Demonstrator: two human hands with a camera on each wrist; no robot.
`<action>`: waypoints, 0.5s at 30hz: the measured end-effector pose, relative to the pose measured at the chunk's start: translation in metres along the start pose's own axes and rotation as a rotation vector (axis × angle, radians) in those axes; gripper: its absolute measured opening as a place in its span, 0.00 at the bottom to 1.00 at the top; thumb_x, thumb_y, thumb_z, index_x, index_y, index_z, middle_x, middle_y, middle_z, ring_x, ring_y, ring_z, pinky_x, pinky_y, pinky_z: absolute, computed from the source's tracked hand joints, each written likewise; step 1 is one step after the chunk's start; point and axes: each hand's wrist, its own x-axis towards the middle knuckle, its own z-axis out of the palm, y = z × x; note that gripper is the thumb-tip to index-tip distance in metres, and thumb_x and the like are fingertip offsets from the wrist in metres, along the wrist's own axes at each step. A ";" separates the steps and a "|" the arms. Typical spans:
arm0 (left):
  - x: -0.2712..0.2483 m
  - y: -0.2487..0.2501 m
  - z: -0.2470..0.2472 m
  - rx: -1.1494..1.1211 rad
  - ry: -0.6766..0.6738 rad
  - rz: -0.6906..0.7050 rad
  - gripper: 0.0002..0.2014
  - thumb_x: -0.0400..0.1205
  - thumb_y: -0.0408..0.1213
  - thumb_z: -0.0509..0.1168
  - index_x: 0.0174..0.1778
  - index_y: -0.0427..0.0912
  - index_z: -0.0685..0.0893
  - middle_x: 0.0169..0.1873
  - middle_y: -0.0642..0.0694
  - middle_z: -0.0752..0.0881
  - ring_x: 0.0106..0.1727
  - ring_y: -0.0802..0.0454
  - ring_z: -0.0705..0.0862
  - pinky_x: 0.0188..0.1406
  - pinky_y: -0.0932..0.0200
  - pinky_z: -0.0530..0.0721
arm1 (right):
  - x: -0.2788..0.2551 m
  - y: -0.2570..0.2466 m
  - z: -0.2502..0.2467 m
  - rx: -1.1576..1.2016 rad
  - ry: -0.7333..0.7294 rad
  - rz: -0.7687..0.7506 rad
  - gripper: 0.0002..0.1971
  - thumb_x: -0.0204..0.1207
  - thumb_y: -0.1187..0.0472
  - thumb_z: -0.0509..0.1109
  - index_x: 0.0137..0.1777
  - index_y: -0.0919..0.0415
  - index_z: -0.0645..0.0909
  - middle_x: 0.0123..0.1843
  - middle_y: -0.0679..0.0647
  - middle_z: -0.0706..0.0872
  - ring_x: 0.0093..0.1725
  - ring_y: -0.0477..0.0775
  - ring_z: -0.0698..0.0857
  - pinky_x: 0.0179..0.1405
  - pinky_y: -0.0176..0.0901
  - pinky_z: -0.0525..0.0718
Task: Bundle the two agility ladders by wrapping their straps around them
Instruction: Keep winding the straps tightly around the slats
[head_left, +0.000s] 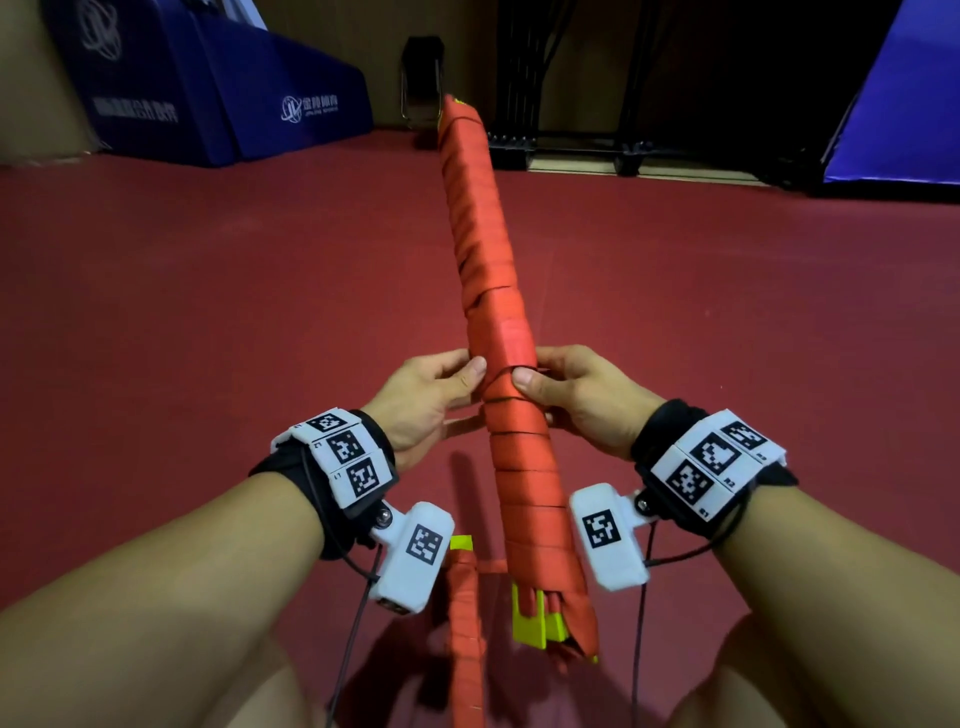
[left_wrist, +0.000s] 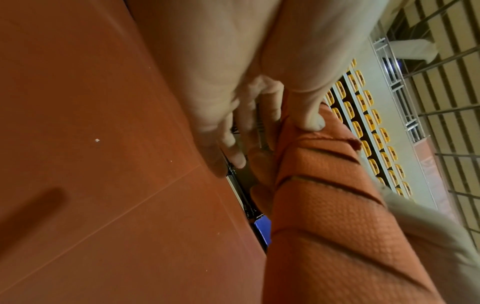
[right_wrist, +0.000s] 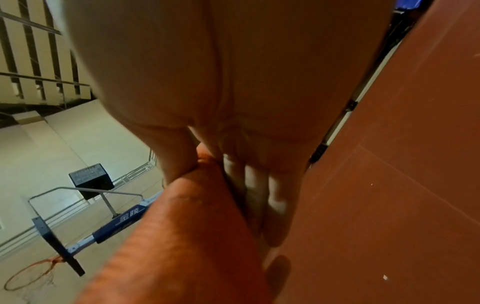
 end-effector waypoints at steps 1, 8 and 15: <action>0.000 0.001 -0.001 -0.016 -0.016 0.005 0.15 0.83 0.43 0.65 0.62 0.40 0.85 0.56 0.40 0.87 0.56 0.46 0.87 0.59 0.48 0.86 | 0.000 0.000 0.000 -0.005 0.001 -0.007 0.09 0.86 0.65 0.64 0.60 0.58 0.84 0.49 0.53 0.91 0.47 0.50 0.90 0.50 0.41 0.88; -0.001 0.000 -0.006 -0.041 -0.022 0.006 0.09 0.88 0.33 0.62 0.61 0.36 0.83 0.47 0.42 0.90 0.47 0.45 0.90 0.47 0.51 0.89 | 0.000 -0.004 0.000 -0.282 0.034 -0.006 0.19 0.75 0.46 0.73 0.58 0.59 0.88 0.56 0.74 0.88 0.56 0.75 0.88 0.62 0.74 0.83; -0.001 0.000 0.000 -0.062 0.022 -0.029 0.12 0.87 0.29 0.63 0.67 0.31 0.79 0.53 0.37 0.89 0.48 0.46 0.90 0.39 0.52 0.91 | 0.002 -0.006 -0.009 -0.476 0.141 -0.076 0.16 0.75 0.64 0.76 0.63 0.55 0.87 0.36 0.53 0.83 0.37 0.56 0.86 0.49 0.66 0.89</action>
